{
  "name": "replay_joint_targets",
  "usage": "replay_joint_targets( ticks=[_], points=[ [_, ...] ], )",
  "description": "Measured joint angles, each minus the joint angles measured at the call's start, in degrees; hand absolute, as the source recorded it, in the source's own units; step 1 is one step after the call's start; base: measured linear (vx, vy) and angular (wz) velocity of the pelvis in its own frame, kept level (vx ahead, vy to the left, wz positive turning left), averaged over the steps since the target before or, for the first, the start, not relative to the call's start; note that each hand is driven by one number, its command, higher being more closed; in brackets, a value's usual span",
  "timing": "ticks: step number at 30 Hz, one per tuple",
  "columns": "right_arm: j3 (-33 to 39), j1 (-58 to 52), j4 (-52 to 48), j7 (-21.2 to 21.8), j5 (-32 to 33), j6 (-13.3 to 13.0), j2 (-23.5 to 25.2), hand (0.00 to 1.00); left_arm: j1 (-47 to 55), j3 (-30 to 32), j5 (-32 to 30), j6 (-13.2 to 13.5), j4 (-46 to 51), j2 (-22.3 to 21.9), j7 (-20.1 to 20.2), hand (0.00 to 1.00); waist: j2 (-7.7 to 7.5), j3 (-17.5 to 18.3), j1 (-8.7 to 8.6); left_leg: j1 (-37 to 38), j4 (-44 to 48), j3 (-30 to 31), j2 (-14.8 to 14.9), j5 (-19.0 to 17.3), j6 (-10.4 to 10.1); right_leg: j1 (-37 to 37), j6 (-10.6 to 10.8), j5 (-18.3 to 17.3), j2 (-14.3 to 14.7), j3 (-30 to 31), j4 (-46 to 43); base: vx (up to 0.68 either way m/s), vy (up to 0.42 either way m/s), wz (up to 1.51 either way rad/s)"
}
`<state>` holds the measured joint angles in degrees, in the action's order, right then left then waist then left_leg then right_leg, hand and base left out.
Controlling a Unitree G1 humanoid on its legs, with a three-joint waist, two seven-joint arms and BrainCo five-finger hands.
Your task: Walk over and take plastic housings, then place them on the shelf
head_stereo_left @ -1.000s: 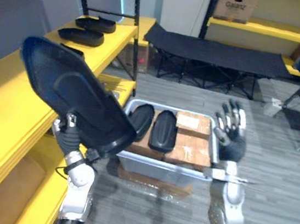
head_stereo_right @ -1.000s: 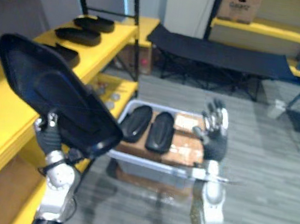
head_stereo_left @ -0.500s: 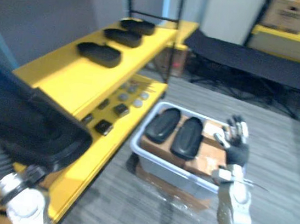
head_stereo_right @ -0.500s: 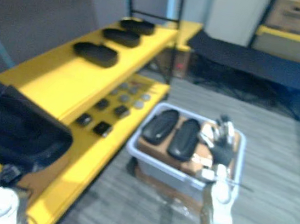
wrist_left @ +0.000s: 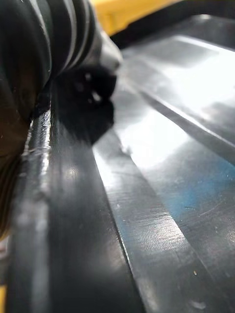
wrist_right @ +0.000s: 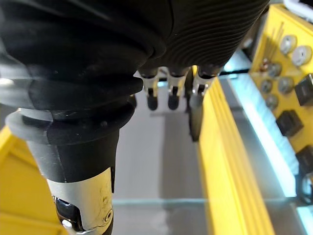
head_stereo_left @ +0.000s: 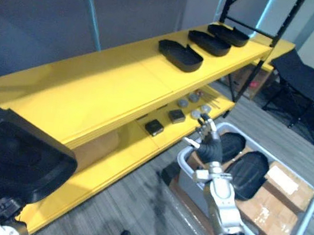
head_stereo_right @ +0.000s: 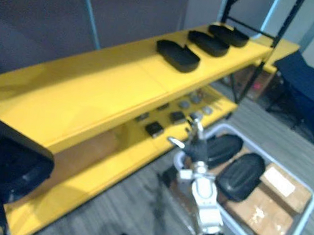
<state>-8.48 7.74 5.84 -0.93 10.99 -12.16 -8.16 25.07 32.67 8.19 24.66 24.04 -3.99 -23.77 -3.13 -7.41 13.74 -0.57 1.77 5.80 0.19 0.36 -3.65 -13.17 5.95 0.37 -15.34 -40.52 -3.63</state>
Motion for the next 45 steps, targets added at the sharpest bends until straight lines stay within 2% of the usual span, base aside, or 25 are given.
replay_joint_targets(
  ticks=[1, 4, 6, 8, 10, 14, 16, 17, 18, 19, 20, 21, 23, 24, 26, 28, 32, 33, 35, 40, 44, 45],
  points=[
    [0.1, -0.1, 0.0, 0.7, 0.0, 0.2, -0.5, 0.0, 0.9, 0.2, 0.0, -0.2, -0.6, -0.4, -0.1, 1.0, -0.1, 0.0, 0.31, -0.9, 3.0, 0.2, 0.0, -1.6, -0.2, -0.4, -0.1, -1.2, 0.1, -0.1, -0.7, -0.02, -0.039, 0.08],
    [1.4, -0.7, -0.1, 2.1, 0.1, 0.2, -1.6, 0.0, 3.7, 0.3, 0.8, -1.1, -1.1, -2.8, 0.0, 1.0, 0.34, -0.7, 0.48, -4.0, 10.8, 0.8, -0.2, -5.6, -0.3, -3.3, 2.3, -4.1, 0.5, -2.1, -0.8, -0.03, -0.046, 0.26],
    [2.6, -1.8, -0.3, 2.1, 0.0, 0.2, -1.9, 0.0, 3.9, 0.3, 1.0, -1.1, -1.1, -3.6, 0.5, 1.0, 0.7, -1.2, 0.36, -5.7, 14.0, 0.2, 0.0, -7.0, 0.4, -4.7, 3.4, -4.9, 0.8, -4.5, -0.9, -0.06, -0.022, 0.6],
    [3.7, -4.0, -0.4, 1.8, -0.2, 0.2, -2.4, 0.0, 3.7, 0.3, 1.9, -1.0, -1.1, -3.6, 1.8, 1.0, 1.39, -1.8, 0.23, -7.9, 16.0, -2.3, 1.3, -7.2, 0.4, -5.2, 3.0, -5.8, 0.9, -6.9, -2.1, -0.07, 0.02, 0.76],
    [3.7, -4.2, -0.4, 1.8, -0.8, 0.2, -2.5, 0.0, 4.1, 0.3, 3.2, -1.0, -1.1, -3.7, 2.6, 1.0, 1.68, -2.3, 0.35, -8.6, 16.5, -3.2, 1.2, -7.0, 0.4, -4.9, 3.1, -6.2, 0.0, -7.0, -3.7, -0.03, 0.071, 0.41],
    [3.2, -3.9, -0.4, 2.0, -1.9, -0.1, -2.3, 0.0, 3.2, -1.4, 2.6, -0.8, -1.1, -3.0, 2.7, 1.0, 1.11, -2.7, 0.41, -9.7, 16.7, -2.7, -1.0, -6.7, 1.0, -3.7, 2.6, -6.5, -2.7, -5.5, -7.4, -0.01, 0.1, 0.31],
    [3.4, -4.2, -0.5, 1.5, -4.2, -0.6, -2.4, 0.0, 1.1, -4.8, 1.8, -0.8, -1.1, -0.2, 4.8, 1.0, 0.41, -3.2, -1.02, -10.1, 15.0, 0.3, -3.0, -5.8, 1.9, -2.1, 1.6, -6.4, -4.0, 0.6, -11.4, -0.03, 0.095, 0.75],
    [3.6, -4.4, -0.8, 1.0, -5.3, -0.7, -2.4, 0.0, -0.3, -6.5, 1.5, -0.8, -1.1, 1.7, 5.9, 1.0, 0.07, -3.0, -2.08, -10.5, 13.6, 1.8, -3.5, -4.7, 1.9, -0.5, 0.7, -6.1, -4.2, 3.6, -13.8, -0.01, 0.048, 0.83],
    [3.9, -4.5, -1.0, 0.9, -5.8, -1.1, -2.5, 0.0, -1.4, -7.3, 1.2, -0.8, -1.1, 3.1, 6.7, 1.0, -0.06, -3.1, -2.43, -10.5, 12.3, 2.6, -3.6, -3.7, 2.0, 1.0, 0.4, -5.9, -4.5, 5.8, -15.9, 0.02, 0.002, 0.92],
    [5.1, -4.5, -1.4, 0.4, -7.9, -2.6, -2.7, 0.0, -4.9, -9.3, 0.3, -0.5, -1.9, 6.5, 8.6, 1.0, 0.11, -3.5, -3.48, -10.8, 8.9, 5.0, -3.7, -0.4, 2.0, 4.8, -0.9, -5.6, -4.7, 10.0, -21.1, 0.03, -0.033, 0.86],
    [5.7, -4.2, -1.5, -0.3, -9.2, -3.7, -2.9, 0.0, -7.3, -10.6, 0.2, 0.1, -2.9, 8.4, 9.1, 1.0, 0.7, -3.9, -4.02, -11.1, 6.8, 6.5, -3.7, 1.4, 1.8, 6.8, -2.0, -7.8, -4.6, 11.7, -23.2, 0.02, -0.07, 0.83],
    [6.1, -3.6, -1.5, -0.6, -9.9, -4.4, -3.3, 0.0, -9.1, -11.3, 0.2, 0.5, -3.8, 9.3, 9.1, 1.0, 0.56, -4.4, -4.35, -11.2, 5.8, 7.0, -3.7, 2.6, 1.8, 7.8, -1.8, -10.2, -4.2, 12.7, -23.5, -0.02, -0.122, 0.49],
    [6.2, 2.5, -1.3, -1.3, -11.5, -6.8, -5.6, 0.0, -14.8, -11.5, 0.0, 1.5, -5.7, 10.8, 8.2, 1.0, 0.57, -8.1, -4.68, -12.5, 4.8, 6.1, -4.3, 4.5, 1.1, 11.2, -2.7, -14.1, -3.5, 12.1, -21.7, -0.08, -0.122, 0.0],
    [6.4, 4.1, -1.3, -1.4, -11.9, -7.4, -6.2, 0.0, -15.7, -11.6, -0.3, 1.6, -6.1, 10.8, 7.7, 1.0, 0.99, -8.7, -4.81, -13.3, 4.8, 5.8, -4.3, 4.8, 0.8, 11.4, -1.8, -14.8, -3.4, 12.3, -20.9, -0.14, -0.118, -0.28],
    [7.9, 9.0, -1.1, -1.7, -12.3, -9.0, -8.6, 0.0, -18.5, -11.8, -2.5, 2.4, -6.2, 10.9, 7.1, 1.0, 3.15, -12.0, -5.0, -15.7, 4.6, 4.6, -3.6, 6.2, -0.2, 13.4, 2.6, -16.7, -2.6, 12.5, -19.0, -0.16, -0.13, -0.28],
    [8.6, 9.6, -0.6, -2.6, -12.5, -9.3, -10.0, 0.0, -19.6, -14.2, -2.8, 2.9, -6.2, 11.4, 7.1, 1.0, 4.75, -14.4, -5.24, -15.7, 4.5, 4.5, -2.7, 6.8, -0.3, 14.3, 2.2, -17.5, -2.2, 12.6, -20.9, -0.17, -0.093, -0.12],
    [8.3, 10.8, -0.4, -4.5, -14.2, -9.5, -9.9, 0.0, -20.8, -15.5, -4.8, 3.6, -6.3, 13.2, 6.3, 1.0, 3.52, -16.6, -5.32, -17.9, 5.5, 3.8, -2.9, 7.2, -0.9, 19.8, 1.3, -21.2, -4.5, 14.1, -28.9, -0.12, -0.074, -0.01],
    [8.3, 11.5, -0.4, -5.3, -14.5, -9.6, -9.9, 0.0, -21.6, -15.6, -4.8, 3.6, -6.7, 13.2, 5.9, 1.0, 3.35, -18.2, -5.52, -18.8, 7.2, 3.1, -3.3, 7.1, -0.9, 20.4, 1.2, -22.2, -5.2, 14.1, -30.9, -0.08, -0.041, 0.22],
    [8.1, 11.8, -0.2, -6.2, -15.2, -9.6, -9.4, 0.0, -22.4, -15.7, -4.8, 3.6, -8.1, 13.2, 4.9, 1.0, 3.31, -18.7, -5.98, -21.1, 10.3, 2.9, -3.7, 6.0, -0.8, 21.9, 1.0, -23.4, -6.2, 13.9, -33.6, -0.07, -0.015, 0.23],
    [7.1, 9.3, -0.3, -8.1, -16.4, -9.9, -6.2, 0.0, -17.9, -15.7, -4.8, 3.6, -9.5, 12.3, 2.3, 1.0, 3.28, -19.4, -6.01, -23.3, 23.4, 1.3, -4.8, -1.9, -0.3, 19.6, 1.9, -26.8, -8.0, 14.5, -38.5, -0.01, 0.028, -0.05],
    [7.9, 4.8, -0.3, -8.2, -15.3, -9.3, -4.7, 0.0, -14.5, -13.9, -5.8, 3.3, -8.9, 12.3, 1.7, 1.0, 3.26, -19.0, -5.19, -20.4, 24.8, -0.7, -4.4, -4.6, 0.7, 12.5, 3.2, -27.4, -8.3, 11.8, -34.2, 0.05, 0.063, 0.2],
    [8.6, 2.8, -0.4, -8.6, -14.2, -9.3, -3.8, 0.0, -13.1, -12.2, -6.5, 3.1, -7.7, 12.3, 1.7, 1.0, 2.6, -17.8, -5.03, -20.0, 26.4, -3.7, -3.8, -5.7, 2.5, 9.8, 4.5, -26.5, -8.3, 9.9, -30.9, 0.11, 0.056, 0.37]
  ],
)
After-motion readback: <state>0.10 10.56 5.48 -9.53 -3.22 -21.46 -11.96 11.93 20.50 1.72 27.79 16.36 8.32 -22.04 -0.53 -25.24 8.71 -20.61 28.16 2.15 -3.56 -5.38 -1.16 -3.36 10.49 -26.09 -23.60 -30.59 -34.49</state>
